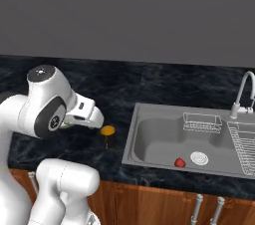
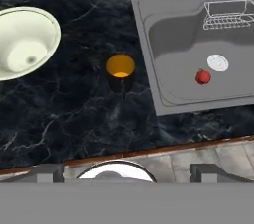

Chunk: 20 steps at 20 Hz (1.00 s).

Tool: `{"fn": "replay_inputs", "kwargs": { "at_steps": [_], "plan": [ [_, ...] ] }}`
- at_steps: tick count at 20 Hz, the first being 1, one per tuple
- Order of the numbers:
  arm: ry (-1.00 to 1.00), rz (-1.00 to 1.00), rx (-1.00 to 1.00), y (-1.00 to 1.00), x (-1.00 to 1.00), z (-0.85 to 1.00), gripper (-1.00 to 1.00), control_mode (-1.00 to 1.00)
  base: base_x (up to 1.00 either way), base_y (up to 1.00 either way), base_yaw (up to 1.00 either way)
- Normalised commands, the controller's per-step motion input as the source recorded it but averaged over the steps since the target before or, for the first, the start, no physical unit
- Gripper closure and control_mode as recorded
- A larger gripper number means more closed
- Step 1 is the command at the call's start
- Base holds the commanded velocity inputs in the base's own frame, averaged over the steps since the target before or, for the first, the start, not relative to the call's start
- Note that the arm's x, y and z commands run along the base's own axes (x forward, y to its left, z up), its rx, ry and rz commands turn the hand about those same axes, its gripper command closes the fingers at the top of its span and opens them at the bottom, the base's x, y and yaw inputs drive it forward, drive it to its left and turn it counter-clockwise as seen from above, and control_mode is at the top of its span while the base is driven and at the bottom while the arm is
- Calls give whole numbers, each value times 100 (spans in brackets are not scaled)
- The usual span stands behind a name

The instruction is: Clear the mugs and bowl far away from the sink.

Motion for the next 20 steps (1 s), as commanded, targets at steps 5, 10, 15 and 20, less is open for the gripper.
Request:
{"fn": "replay_inputs", "kwargs": {
  "at_steps": [5, 10, 15, 20],
  "plan": [
    [0, 13, 0, 0, 0, -39, -100, -100, 0, 0, 0],
    [0, 7, 0, 0, 0, -41, -100, -100, 0, 0, 0],
    [0, 0, 0, 0, 5, -42, -100, -100, 0, 0, 0],
    [0, 0, 0, 0, 20, -29, -100, -100, 0, 0, 0]
  ]
}}
